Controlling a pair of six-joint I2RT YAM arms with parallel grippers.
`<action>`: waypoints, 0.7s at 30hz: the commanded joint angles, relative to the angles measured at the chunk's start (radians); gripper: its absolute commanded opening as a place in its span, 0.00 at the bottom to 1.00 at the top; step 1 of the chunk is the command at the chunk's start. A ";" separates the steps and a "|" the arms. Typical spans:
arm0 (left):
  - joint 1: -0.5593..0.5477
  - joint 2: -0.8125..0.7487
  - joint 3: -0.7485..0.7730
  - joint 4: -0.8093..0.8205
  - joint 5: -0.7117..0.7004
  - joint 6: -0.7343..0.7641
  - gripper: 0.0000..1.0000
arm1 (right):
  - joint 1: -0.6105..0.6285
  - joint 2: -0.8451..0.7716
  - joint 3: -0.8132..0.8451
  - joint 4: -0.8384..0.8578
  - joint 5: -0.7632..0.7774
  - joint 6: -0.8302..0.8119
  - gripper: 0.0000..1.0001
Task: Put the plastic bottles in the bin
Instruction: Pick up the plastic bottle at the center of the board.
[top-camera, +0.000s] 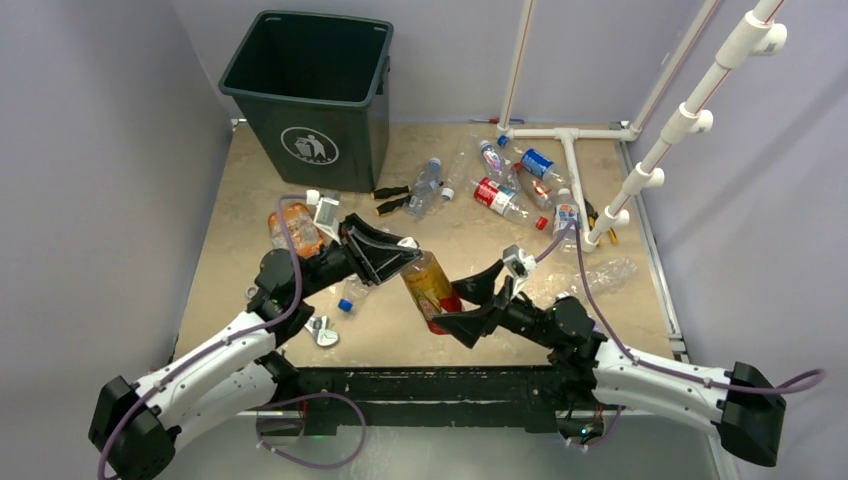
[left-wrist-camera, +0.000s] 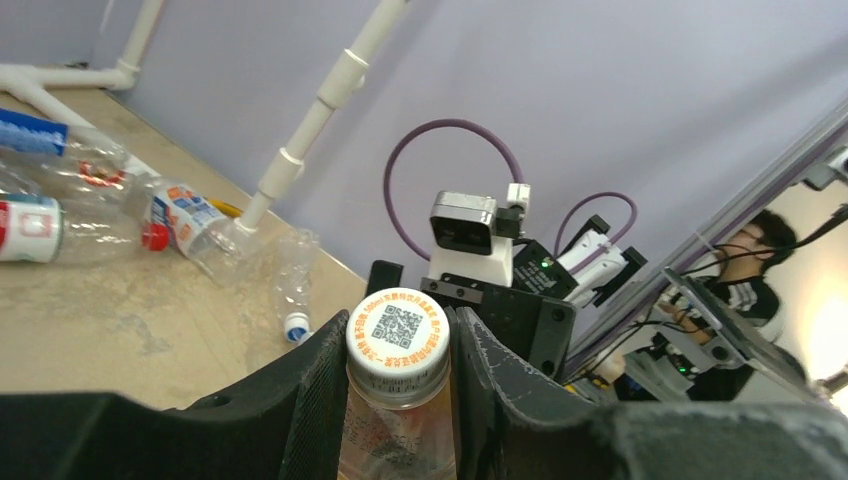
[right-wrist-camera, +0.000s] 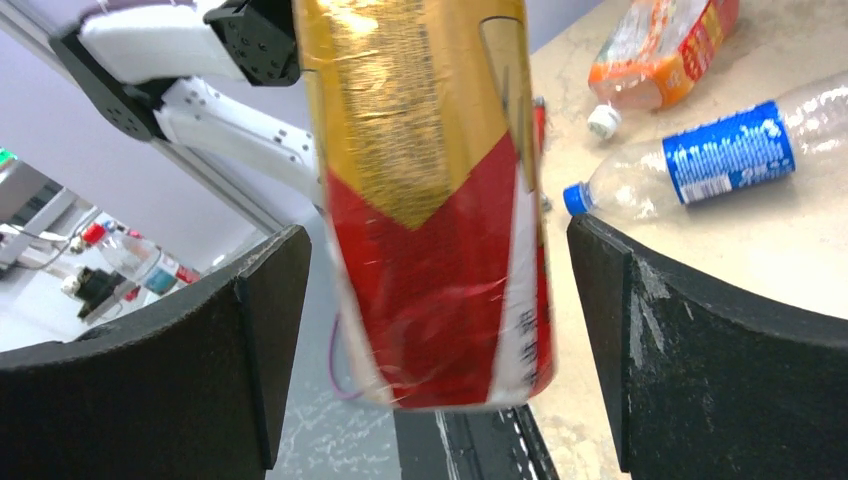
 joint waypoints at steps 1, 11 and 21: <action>-0.006 -0.056 0.142 -0.221 -0.057 0.192 0.00 | -0.001 -0.093 0.064 -0.096 0.045 0.030 0.99; -0.006 -0.048 0.612 -0.802 -0.434 0.691 0.00 | -0.001 -0.148 0.115 -0.308 0.111 -0.004 0.99; -0.005 0.237 0.945 -0.603 -1.055 1.041 0.00 | -0.001 -0.159 0.076 -0.407 0.136 0.012 0.99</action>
